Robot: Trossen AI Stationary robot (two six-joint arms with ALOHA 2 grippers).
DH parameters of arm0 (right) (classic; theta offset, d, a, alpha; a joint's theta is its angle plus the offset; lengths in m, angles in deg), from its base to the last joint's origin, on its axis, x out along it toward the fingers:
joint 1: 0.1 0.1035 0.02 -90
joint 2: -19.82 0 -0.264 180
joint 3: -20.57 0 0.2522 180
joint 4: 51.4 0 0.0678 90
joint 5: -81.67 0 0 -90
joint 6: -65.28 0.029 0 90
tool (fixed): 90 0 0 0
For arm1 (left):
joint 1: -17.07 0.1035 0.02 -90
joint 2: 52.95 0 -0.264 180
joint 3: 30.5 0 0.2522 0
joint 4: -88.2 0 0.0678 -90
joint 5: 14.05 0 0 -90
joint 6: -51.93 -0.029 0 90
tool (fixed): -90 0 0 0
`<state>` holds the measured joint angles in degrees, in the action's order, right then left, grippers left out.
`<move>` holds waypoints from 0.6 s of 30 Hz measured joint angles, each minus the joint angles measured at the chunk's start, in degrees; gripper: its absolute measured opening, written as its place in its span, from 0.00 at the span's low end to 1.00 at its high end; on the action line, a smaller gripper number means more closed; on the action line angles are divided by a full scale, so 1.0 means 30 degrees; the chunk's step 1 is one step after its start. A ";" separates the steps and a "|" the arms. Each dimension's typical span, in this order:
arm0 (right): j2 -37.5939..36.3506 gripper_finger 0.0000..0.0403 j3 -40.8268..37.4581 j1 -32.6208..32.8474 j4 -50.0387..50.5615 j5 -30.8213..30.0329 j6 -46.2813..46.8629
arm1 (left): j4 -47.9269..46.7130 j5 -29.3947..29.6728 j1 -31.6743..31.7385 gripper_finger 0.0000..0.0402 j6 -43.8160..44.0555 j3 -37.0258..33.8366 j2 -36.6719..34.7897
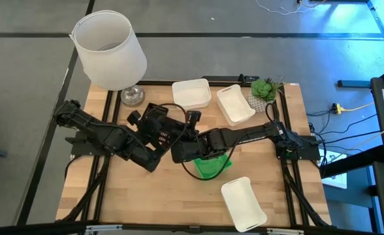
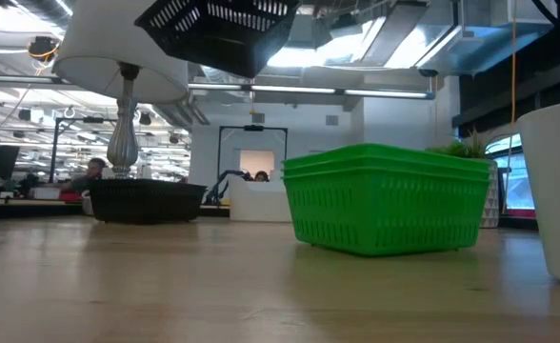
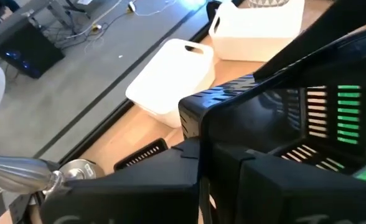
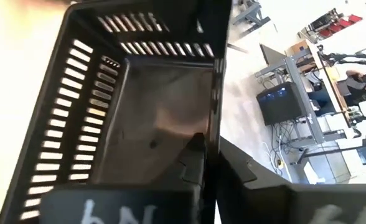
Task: Stack baskets by color
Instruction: Stack the bottom black bin on the top black bins
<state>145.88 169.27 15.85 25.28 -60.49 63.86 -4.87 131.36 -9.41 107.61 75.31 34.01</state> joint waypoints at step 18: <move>-0.0115 0.29 0.0007 0.0919 -0.0268 -0.0031 -0.2285 | -0.0997 -0.1365 0.0704 0.00 0.0706 -0.0022 0.0015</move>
<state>145.54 169.29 18.60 24.47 -60.58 57.01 -7.86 127.27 -7.29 109.73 75.25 34.05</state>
